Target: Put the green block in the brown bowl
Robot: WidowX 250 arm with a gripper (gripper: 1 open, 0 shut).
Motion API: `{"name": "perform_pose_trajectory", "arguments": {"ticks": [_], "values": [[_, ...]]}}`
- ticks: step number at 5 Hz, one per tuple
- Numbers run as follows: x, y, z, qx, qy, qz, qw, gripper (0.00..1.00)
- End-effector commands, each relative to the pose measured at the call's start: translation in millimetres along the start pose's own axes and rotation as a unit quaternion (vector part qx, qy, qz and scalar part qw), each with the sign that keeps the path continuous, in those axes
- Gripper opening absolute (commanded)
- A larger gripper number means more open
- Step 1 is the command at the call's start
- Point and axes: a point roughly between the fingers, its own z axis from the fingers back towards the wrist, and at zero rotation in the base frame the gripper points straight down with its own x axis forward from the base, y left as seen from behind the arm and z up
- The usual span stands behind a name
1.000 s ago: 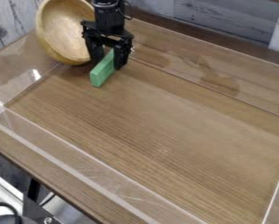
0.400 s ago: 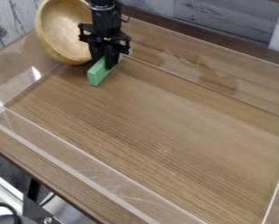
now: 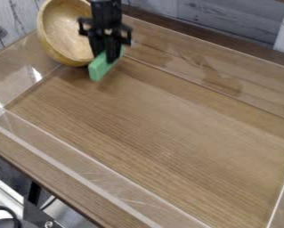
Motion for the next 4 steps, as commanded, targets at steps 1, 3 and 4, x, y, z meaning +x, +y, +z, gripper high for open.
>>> {"name": "perform_pose_trajectory", "arguments": {"ticks": [1,3,4], "values": [[5.0,10,70.8,0.007,-0.076,0.016,0.997,0.0],[19.9,45,66.8,0.013,-0.081,0.048,0.9955,0.0],[21.6,48,53.0,0.02,-0.077,0.054,0.9954,0.0]]}}
